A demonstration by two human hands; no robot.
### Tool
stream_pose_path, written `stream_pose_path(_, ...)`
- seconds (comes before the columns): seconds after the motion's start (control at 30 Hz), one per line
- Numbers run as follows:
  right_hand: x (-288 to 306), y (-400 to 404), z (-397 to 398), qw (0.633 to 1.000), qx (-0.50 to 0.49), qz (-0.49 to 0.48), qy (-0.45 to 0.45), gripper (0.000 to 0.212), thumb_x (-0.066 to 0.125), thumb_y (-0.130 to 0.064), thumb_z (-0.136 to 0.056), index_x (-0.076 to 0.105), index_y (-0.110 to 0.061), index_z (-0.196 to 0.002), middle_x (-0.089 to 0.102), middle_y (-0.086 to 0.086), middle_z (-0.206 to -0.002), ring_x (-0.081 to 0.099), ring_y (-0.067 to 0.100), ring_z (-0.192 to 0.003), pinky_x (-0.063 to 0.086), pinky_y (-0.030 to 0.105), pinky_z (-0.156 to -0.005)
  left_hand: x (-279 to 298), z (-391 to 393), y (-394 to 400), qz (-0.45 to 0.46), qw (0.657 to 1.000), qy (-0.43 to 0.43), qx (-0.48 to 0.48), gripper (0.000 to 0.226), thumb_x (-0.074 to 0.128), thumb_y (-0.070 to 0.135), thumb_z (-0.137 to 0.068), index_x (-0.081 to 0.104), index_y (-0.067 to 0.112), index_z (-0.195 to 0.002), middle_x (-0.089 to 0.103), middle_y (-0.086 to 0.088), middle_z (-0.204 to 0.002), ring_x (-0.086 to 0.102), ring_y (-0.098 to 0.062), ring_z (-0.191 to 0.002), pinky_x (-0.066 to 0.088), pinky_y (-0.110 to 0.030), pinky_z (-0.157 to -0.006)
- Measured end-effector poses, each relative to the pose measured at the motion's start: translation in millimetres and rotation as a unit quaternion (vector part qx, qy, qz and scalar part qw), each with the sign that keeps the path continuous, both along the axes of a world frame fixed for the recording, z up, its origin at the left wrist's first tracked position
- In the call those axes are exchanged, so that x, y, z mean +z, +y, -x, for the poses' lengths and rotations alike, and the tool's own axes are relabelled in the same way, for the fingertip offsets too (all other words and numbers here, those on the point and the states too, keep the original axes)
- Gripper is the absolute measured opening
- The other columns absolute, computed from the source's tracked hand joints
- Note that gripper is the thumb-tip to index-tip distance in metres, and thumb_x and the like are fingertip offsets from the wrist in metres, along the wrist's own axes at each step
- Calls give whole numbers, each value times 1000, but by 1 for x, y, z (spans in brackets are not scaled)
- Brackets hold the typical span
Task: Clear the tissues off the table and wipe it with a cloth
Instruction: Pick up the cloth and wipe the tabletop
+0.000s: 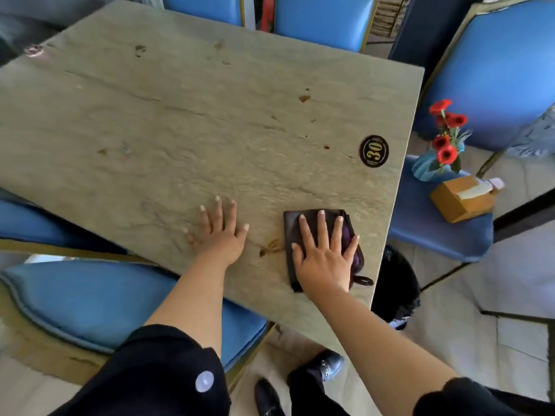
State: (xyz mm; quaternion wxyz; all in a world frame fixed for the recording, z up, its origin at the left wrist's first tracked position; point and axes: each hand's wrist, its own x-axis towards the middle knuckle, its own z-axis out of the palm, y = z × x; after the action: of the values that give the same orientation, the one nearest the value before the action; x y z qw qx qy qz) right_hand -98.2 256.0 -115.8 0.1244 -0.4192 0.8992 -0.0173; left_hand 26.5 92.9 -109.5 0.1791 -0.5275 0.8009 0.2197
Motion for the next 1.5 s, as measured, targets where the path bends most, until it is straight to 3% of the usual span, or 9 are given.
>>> stream_pose_path(0.13,-2,-57,16,1000,-1,1,-16,59,8,-57,-97,-11,-41,-150,-19,0,-160,-24,35,-144,-11,63,-112,0,0,1,-21,998,40,36,53,0,55,-97,-26,46,-142,-44,15,-147,-40,-19,-137,-20,-63,-108)
stream_pose_path(0.37,-5,-18,-19,946,323,37,15,56,12,-62,-96,2,-48,-149,-2,-5,-162,-14,34,-147,-6,60,-114,7,-3,-2,-58,982,137,118,48,-1,56,-97,-3,57,-145,-23,27,-155,-28,-4,-142,-21,-58,-110)
stream_pose_path(0.43,-4,-1,11,950,310,26,29,57,9,-65,-94,0,-51,-148,-1,-7,-162,-12,30,-148,-4,57,-116,10,-1,-1,-71,984,118,111,50,-2,59,-95,-11,55,-144,-29,25,-153,-34,-6,-140,-21,-58,-111)
stream_pose_path(0.63,-3,-40,16,1000,25,-4,11,60,11,-60,-95,-6,-43,-150,-17,0,-161,-21,33,-145,-10,59,-115,9,8,2,-53,993,73,71,60,0,64,-92,-20,44,-145,-40,15,-150,-41,-19,-137,-20,-65,-107)
stream_pose_path(0.9,-13,30,-52,940,336,65,18,59,23,-61,-95,17,-41,-150,10,-3,-162,-3,31,-149,0,54,-117,7,21,10,24,994,44,95,66,0,67,-91,-6,40,-151,-26,10,-158,-25,-25,-145,-12,-70,-108)
stream_pose_path(1.03,-14,69,1,962,267,45,46,58,21,-64,-94,12,-47,-149,10,-6,-162,1,29,-149,8,53,-116,6,32,26,44,999,7,27,69,9,72,-89,-13,44,-148,-31,2,-157,-26,-40,-142,-8,-73,-106)
stream_pose_path(1.2,-4,33,-4,1000,15,22,15,60,14,-61,-95,-3,-43,-150,-12,-1,-162,-19,31,-146,-12,53,-117,5,34,33,64,998,-8,0,73,16,72,-89,-17,44,-147,-35,-3,-155,-28,-44,-140,-9,-73,-107)
stream_pose_path(1.4,-10,78,-24,954,290,65,43,58,23,-61,-95,20,-42,-149,16,-1,-161,4,32,-149,4,54,-118,3,33,31,75,997,10,12,74,25,72,-88,-7,45,-149,-26,0,-159,-21,-36,-145,-5,-73,-108)
stream_pose_path(1.5,-11,87,15,959,274,49,51,58,21,-63,-94,18,-45,-149,14,-4,-161,5,29,-149,6,52,-118,1,38,32,99,994,37,8,71,32,63,-92,3,38,-152,-21,1,-160,-11,-30,-148,2,-72,-109)
